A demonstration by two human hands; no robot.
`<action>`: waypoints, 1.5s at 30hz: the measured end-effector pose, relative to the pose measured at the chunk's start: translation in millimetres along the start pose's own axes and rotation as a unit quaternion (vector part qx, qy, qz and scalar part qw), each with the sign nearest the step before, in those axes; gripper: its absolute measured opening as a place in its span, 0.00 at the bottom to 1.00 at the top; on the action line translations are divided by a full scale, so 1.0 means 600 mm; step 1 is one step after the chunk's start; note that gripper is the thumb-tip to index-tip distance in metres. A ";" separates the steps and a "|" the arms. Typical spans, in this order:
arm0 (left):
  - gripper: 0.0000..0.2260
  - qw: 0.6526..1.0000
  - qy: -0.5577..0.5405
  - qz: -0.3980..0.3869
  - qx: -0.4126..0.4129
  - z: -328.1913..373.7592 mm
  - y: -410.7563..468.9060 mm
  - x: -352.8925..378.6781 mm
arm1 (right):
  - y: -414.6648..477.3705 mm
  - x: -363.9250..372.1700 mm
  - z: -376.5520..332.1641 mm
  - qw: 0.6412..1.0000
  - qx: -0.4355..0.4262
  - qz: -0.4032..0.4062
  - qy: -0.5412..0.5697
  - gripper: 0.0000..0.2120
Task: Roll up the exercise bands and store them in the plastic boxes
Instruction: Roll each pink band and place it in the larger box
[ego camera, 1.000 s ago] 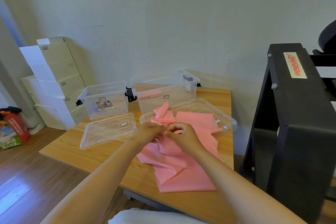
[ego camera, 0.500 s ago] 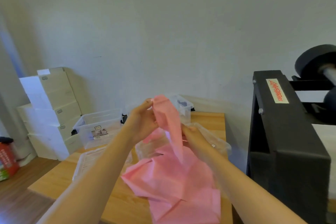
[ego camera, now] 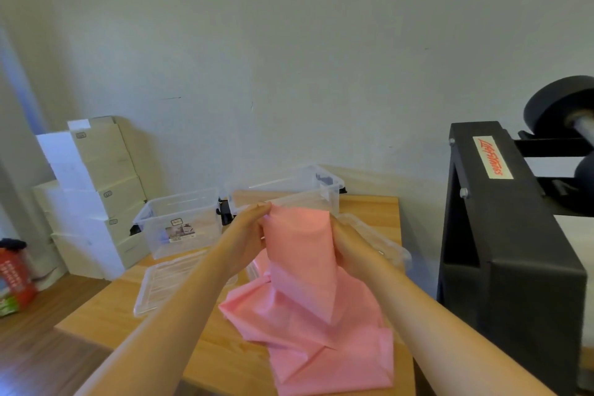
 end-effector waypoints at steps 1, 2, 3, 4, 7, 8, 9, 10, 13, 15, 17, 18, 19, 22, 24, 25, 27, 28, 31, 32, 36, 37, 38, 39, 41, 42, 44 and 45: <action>0.21 1.000 -0.002 0.004 0.004 0.002 0.000 -0.003 | -0.002 0.002 0.003 1.000 0.008 0.000 -0.001 0.19; 0.19 1.000 -0.001 0.007 0.009 0.005 -0.002 -0.004 | -0.006 0.004 0.002 1.000 0.011 0.005 0.002 0.16; 0.15 1.000 0.004 0.016 0.012 0.007 -0.004 -0.006 | -0.006 0.003 0.001 1.000 0.004 0.010 0.004 0.14; 0.12 0.999 0.014 0.027 0.016 0.007 -0.005 -0.008 | -0.008 0.004 -0.002 1.000 -0.004 0.014 0.009 0.11; 0.10 0.996 0.052 0.066 0.032 0.009 -0.013 -0.018 | -0.004 0.005 -0.011 0.998 -0.039 0.015 0.040 0.06; 0.11 0.995 0.061 0.075 0.039 0.009 -0.017 -0.021 | -0.005 0.003 -0.016 0.997 -0.043 0.025 0.051 0.07; 0.12 0.993 0.069 0.086 0.048 0.011 -0.020 -0.024 | -0.004 -0.002 -0.017 0.997 -0.042 0.041 0.059 0.06; 0.12 0.990 0.079 0.099 0.059 0.014 -0.024 -0.028 | -0.005 -0.007 -0.021 0.995 -0.042 0.057 0.067 0.05; 0.07 0.979 0.120 0.143 0.082 0.022 -0.032 -0.040 | -0.009 -0.019 -0.034 0.991 -0.047 0.082 0.095 0.08; 0.06 0.974 0.134 0.162 0.090 0.026 -0.036 -0.044 | -0.012 -0.026 -0.041 0.989 -0.051 0.095 0.100 0.12; 0.06 0.971 0.131 0.172 0.102 0.037 -0.041 -0.044 | -0.012 -0.031 -0.066 0.985 -0.075 0.108 0.113 0.13; 0.06 0.971 0.122 0.172 0.111 0.047 -0.043 -0.043 | -0.012 -0.033 -0.085 0.979 -0.096 0.115 0.140 0.12; 0.06 0.972 0.104 0.171 0.120 0.058 -0.046 -0.041 | -0.007 -0.040 -0.100 0.969 -0.118 0.128 0.178 0.11; 0.07 0.980 0.036 0.150 0.126 0.084 -0.048 -0.036 | 0.005 -0.048 -0.103 0.954 -0.114 0.136 0.240 0.09; 0.07 0.984 0.033 0.133 0.114 0.083 -0.047 -0.027 | 0.000 -0.019 -0.060 0.981 -0.054 0.058 0.175 0.04; 0.07 0.985 0.042 0.131 0.105 0.077 -0.047 -0.023 | -0.008 0.001 -0.031 0.990 -0.021 0.013 0.138 0.06; 0.06 0.985 0.062 0.131 0.089 0.057 -0.046 -0.023 | -0.025 0.024 0.008 0.994 0.035 -0.022 0.101 0.15; 0.06 0.986 0.070 0.131 0.082 0.048 -0.046 -0.024 | -0.029 0.033 0.015 0.994 0.047 -0.029 0.096 0.19; 0.05 0.985 0.093 0.127 0.071 0.035 -0.050 -0.029 | -0.024 0.036 0.013 0.993 0.044 -0.028 0.102 0.21; 0.05 0.985 0.094 0.130 0.071 0.035 -0.052 -0.032 | -0.020 0.034 0.005 0.993 0.031 -0.019 0.113 0.19; 0.06 0.983 0.085 0.147 0.073 0.035 -0.059 -0.039 | -0.011 0.014 -0.012 0.992 -0.003 0.026 0.127 0.17; 0.06 0.983 0.081 0.149 0.075 0.035 -0.061 -0.039 | -0.013 0.006 -0.012 0.993 -0.002 0.039 0.108 0.16; 0.06 0.983 0.078 0.151 0.077 0.035 -0.062 -0.039 | -0.015 -0.002 -0.013 0.994 -0.005 0.052 0.091 0.15; 0.06 0.982 0.075 0.153 0.079 0.036 -0.063 -0.039 | -0.014 -0.012 -0.014 0.995 -0.012 0.066 0.077 0.14; 0.06 0.981 0.072 0.160 0.084 0.037 -0.063 -0.041 | -0.018 -0.032 -0.023 0.992 -0.032 0.104 0.070 0.11; 0.06 0.980 0.070 0.163 0.087 0.037 -0.063 -0.042 | -0.020 -0.041 -0.029 0.988 -0.042 0.125 0.076 0.09; 0.06 0.979 0.068 0.168 0.093 0.039 -0.064 -0.043 | -0.022 -0.059 -0.045 0.982 -0.064 0.163 0.075 0.08; 0.06 0.978 0.067 0.173 0.097 0.042 -0.065 -0.043 | -0.019 -0.065 -0.054 0.980 -0.075 0.174 0.068 0.11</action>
Point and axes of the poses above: each hand's wrist, its own y-axis towards the middle knuckle, its own x-axis out of the palm, z = x × y, the point moved 9 cm from there along y, towards the middle knuckle, and after that the axes turned 12 degrees about -x, right-handed, at the moved point
